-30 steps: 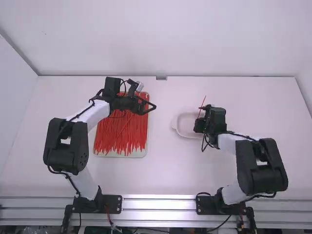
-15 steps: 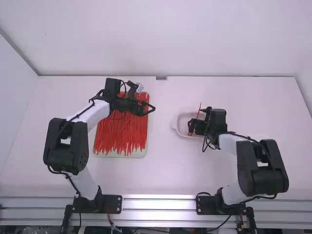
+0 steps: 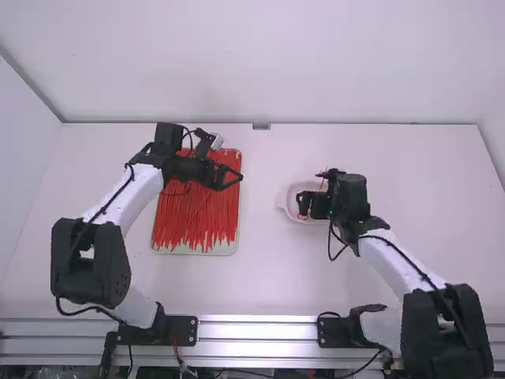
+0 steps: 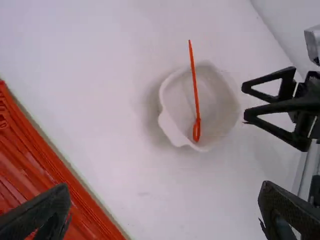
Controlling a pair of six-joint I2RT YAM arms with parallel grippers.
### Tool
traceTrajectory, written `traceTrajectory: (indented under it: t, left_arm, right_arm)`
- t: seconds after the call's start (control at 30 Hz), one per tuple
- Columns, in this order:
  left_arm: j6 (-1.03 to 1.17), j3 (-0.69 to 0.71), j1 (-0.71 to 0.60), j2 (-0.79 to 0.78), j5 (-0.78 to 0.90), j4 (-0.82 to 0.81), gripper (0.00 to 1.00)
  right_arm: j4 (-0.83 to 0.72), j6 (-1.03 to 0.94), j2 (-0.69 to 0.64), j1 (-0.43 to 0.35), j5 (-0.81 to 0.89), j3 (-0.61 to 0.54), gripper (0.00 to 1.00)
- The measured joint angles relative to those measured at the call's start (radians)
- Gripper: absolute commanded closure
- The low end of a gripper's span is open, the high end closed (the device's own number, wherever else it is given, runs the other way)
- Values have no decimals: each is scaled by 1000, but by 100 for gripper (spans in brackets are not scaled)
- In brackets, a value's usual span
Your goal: Fasten the cable tie
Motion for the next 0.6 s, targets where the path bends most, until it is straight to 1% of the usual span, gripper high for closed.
traceTrajectory:
  t: [0.1, 0.17, 0.4, 0.6]
  left_arm:
    - [2, 0, 4, -1, -6, 9, 4]
    - [-2, -9, 8, -6, -12, 28, 6]
    - [-66, -104, 77, -84, -83, 107, 15]
    - [-134, -185, 79, -178, -157, 197, 24]
  right_arm:
    - [-22, -6, -13, 7, 1, -3, 5]
    - [-33, -15, -26, -2, 9, -13, 6]
    - [-64, -86, -114, -97, 86, -113, 16]
    - [-63, -166, -215, -188, 168, -204, 26]
